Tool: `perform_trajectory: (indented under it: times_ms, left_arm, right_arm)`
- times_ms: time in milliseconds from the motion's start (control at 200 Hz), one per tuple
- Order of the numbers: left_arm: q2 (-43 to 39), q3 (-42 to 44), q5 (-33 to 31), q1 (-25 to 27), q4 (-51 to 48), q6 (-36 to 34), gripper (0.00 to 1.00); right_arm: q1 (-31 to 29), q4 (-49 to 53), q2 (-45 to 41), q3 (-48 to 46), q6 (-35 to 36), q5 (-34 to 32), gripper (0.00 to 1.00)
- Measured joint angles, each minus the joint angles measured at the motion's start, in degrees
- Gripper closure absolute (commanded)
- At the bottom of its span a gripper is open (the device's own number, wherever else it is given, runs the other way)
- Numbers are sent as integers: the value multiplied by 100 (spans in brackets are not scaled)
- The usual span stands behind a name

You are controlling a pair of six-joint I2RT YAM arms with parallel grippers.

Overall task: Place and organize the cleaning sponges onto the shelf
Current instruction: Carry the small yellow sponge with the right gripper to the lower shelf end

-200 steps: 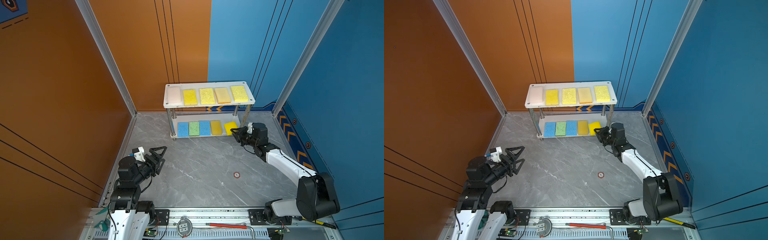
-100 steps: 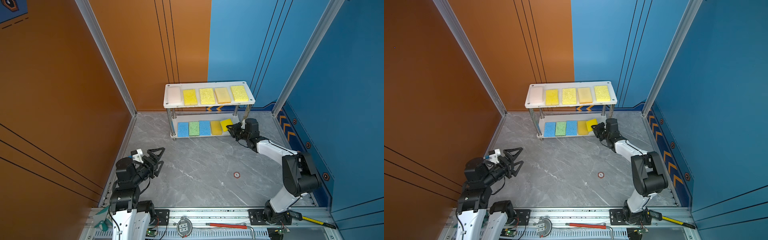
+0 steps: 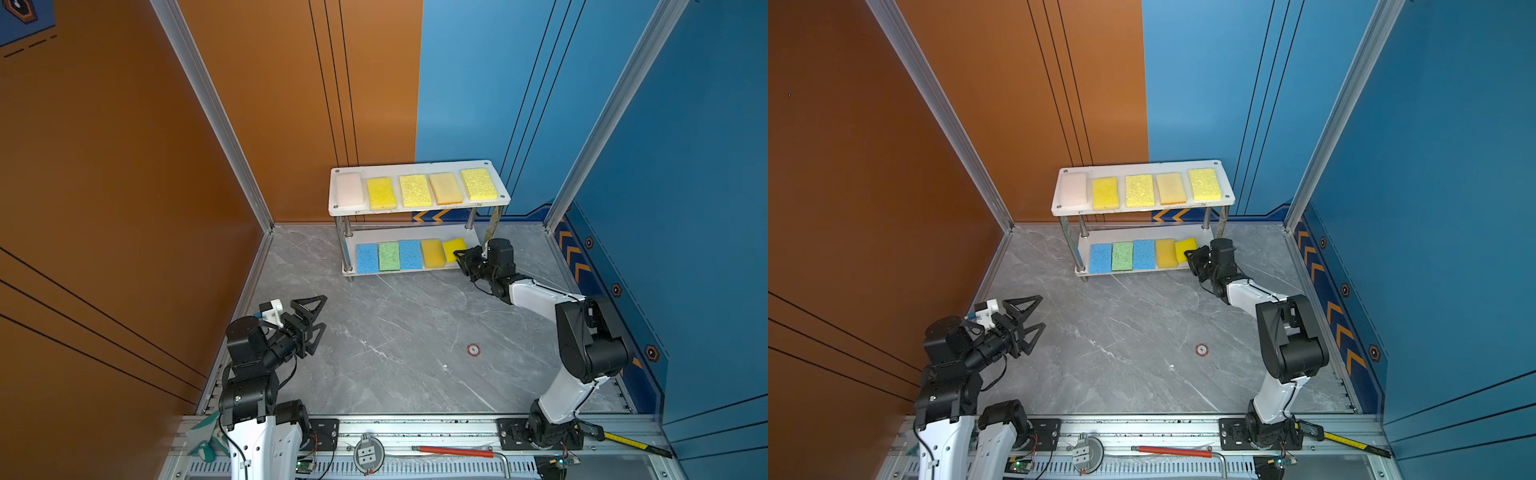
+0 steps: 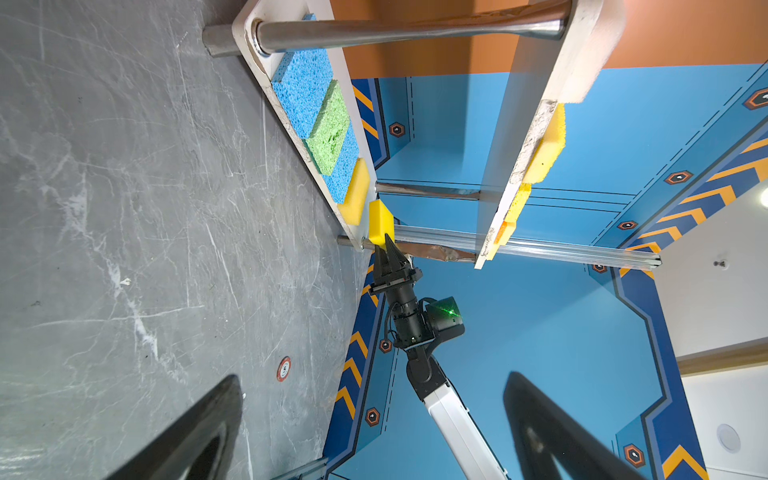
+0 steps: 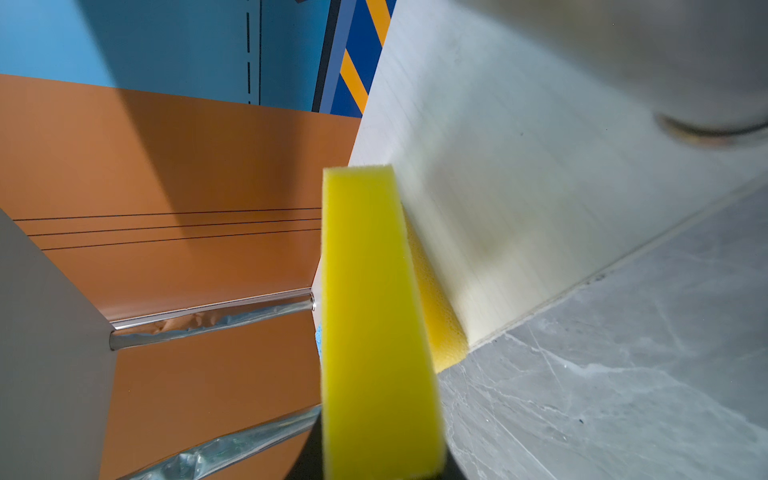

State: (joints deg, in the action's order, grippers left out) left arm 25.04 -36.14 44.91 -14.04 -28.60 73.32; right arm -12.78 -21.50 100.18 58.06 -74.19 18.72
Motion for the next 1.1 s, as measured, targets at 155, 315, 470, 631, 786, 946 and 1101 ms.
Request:
perform_trajectory:
  times_ms: [155,315,470,631,786,946,1101]
  left_arm:
    - [-48,59,20,-26,-44,4,2]
    - [-52,59,24,-31,-42,17,2]
    - [-74,59,22,-31,-44,22,2]
    - [-160,59,24,-31,-44,68,2]
    - [-212,90,28,-50,-44,133,2]
    - [-219,101,37,-63,-103,151,2]
    - [-254,101,37,-63,-229,149,2]
  right_arm:
    - [2,-107,4,-13,-101,-105,48]
    - [48,-166,11,-22,-168,-219,43]
    - [79,-101,11,-22,-168,-251,42]
    - [79,310,11,-22,-160,-254,41]
    - [85,671,11,-22,-96,-251,40]
    - [101,857,20,24,-20,-249,40]
    - [118,857,184,179,-2,-247,39]
